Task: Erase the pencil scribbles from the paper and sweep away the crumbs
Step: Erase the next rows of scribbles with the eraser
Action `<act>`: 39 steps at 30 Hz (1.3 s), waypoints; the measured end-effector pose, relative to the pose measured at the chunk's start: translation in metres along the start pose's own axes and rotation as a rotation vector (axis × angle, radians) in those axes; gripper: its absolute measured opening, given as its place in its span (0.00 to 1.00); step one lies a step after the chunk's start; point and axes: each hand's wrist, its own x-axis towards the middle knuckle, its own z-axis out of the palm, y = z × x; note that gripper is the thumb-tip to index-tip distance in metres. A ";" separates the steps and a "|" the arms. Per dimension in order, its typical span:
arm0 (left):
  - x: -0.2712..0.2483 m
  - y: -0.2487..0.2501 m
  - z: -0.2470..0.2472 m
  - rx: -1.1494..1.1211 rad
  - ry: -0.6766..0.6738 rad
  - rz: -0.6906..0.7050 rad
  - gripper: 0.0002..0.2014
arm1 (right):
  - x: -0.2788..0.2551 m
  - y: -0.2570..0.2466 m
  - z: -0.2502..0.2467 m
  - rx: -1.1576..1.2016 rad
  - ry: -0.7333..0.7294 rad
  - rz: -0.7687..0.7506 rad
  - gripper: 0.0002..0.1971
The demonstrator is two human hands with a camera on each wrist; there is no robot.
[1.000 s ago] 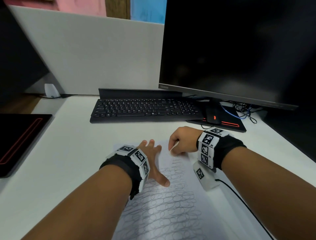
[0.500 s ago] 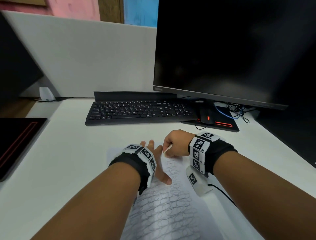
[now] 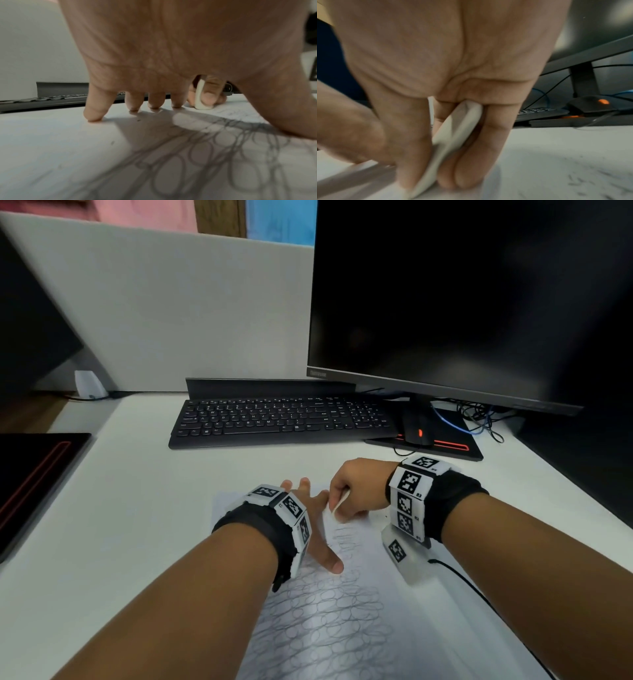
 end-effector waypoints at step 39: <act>0.007 -0.001 0.000 -0.009 -0.001 -0.021 0.62 | 0.002 -0.001 -0.001 -0.022 -0.094 -0.028 0.04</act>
